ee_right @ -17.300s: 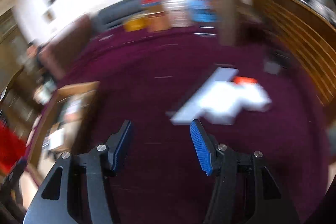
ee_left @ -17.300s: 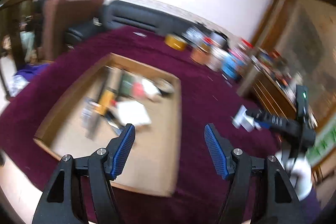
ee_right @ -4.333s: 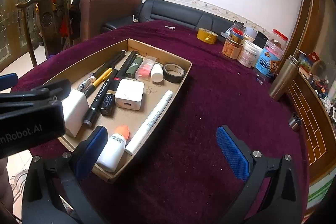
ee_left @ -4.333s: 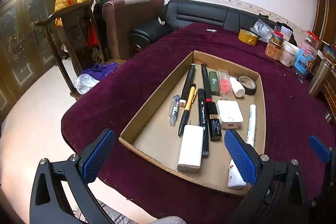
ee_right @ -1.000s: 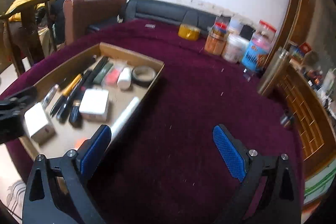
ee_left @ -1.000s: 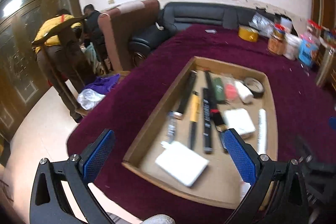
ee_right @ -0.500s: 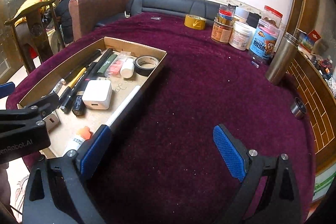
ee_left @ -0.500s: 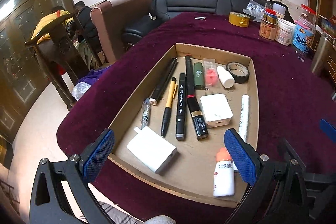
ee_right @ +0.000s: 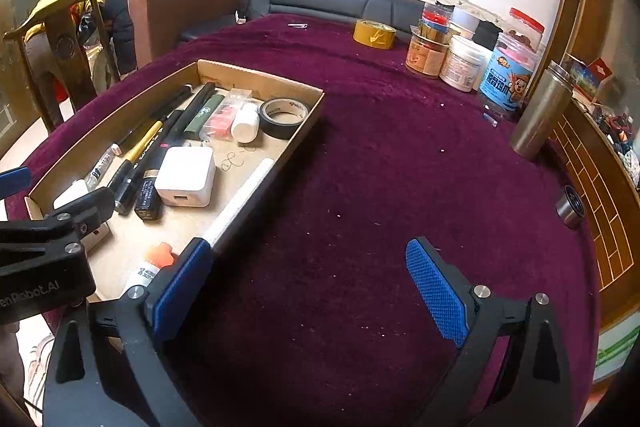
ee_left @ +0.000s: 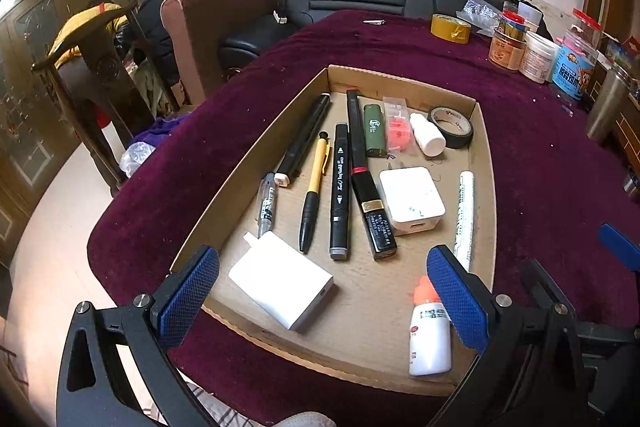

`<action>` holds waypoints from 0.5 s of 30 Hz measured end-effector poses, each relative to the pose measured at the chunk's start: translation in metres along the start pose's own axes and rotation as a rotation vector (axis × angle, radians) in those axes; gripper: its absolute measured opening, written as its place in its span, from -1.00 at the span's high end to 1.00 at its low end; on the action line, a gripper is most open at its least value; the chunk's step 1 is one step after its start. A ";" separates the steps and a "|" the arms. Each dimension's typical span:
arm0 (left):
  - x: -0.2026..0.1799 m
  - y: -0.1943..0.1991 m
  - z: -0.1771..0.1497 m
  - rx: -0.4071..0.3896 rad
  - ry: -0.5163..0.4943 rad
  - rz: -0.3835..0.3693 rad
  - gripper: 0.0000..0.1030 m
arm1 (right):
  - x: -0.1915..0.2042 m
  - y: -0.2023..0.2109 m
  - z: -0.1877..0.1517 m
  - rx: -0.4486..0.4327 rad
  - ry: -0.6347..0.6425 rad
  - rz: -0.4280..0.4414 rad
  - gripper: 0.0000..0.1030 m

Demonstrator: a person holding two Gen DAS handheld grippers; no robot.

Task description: Organize rigid objects

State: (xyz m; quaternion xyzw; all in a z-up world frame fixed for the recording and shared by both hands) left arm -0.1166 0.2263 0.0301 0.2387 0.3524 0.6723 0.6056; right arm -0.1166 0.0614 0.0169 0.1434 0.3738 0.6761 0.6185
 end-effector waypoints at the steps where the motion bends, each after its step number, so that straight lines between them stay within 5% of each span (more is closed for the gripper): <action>1: 0.001 -0.001 0.000 0.001 0.003 -0.004 -0.97 | 0.001 0.000 0.000 0.002 0.004 -0.002 -0.92; 15: 0.024 -0.011 -0.001 0.027 0.054 -0.045 -0.97 | 0.017 -0.001 0.004 0.010 0.043 -0.012 -0.92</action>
Point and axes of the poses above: each gripper's, at about its wrist camera, not at the fingertips, and y roughly against the way its jaws point, x to its left, z to its top, the point moved 3 cm from there along -y, roughly the way its jaws point, and after that the axes turned 11 degrees about -z, right-handed, at the moved point
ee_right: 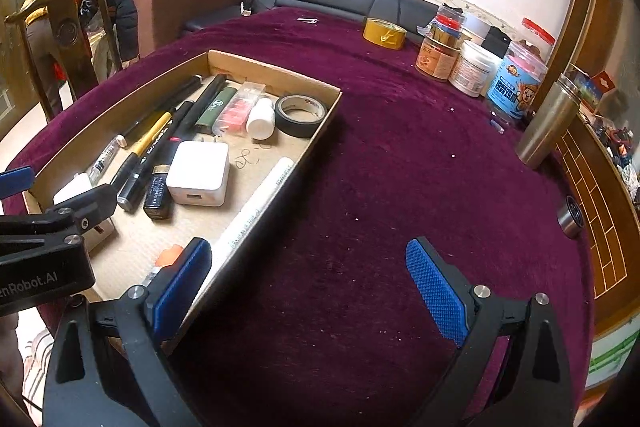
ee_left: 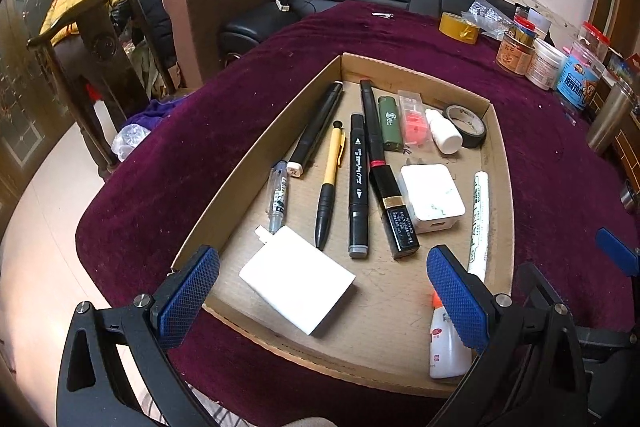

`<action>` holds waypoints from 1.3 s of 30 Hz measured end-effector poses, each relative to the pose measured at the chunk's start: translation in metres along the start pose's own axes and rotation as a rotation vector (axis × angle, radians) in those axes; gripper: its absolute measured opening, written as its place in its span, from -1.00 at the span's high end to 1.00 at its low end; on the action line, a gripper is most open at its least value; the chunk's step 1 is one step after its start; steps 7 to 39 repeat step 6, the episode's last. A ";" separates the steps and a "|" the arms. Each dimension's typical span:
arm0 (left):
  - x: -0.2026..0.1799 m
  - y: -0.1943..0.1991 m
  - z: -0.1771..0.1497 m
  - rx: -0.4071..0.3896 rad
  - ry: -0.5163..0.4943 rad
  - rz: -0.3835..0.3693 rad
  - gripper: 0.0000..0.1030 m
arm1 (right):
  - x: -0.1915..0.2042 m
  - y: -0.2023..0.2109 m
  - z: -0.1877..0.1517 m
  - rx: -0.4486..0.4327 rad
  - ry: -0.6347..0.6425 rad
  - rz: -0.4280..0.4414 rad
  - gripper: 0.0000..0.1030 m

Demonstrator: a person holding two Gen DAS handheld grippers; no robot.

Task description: Organize rigid objects

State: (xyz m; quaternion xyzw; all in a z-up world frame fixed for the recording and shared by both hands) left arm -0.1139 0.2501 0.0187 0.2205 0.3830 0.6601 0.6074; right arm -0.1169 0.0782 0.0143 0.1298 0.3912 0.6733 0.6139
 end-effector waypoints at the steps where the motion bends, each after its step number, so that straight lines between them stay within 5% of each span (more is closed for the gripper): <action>1: 0.001 0.000 0.000 0.002 0.004 0.003 -0.97 | 0.000 0.000 0.000 -0.001 0.001 0.002 -0.92; 39: 0.004 0.001 -0.001 0.010 0.010 0.010 -0.97 | -0.001 0.001 -0.001 -0.004 -0.004 0.009 -0.92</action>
Point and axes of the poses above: each gripper's, at about its wrist camera, not at the fingertips, and y roughly against the way its jaws point, x to its left, z to its top, the point moved 3 cm from there along -y, roughly the way its jaws point, and after that the axes turned 11 degrees about -z, right-handed, at the moved point
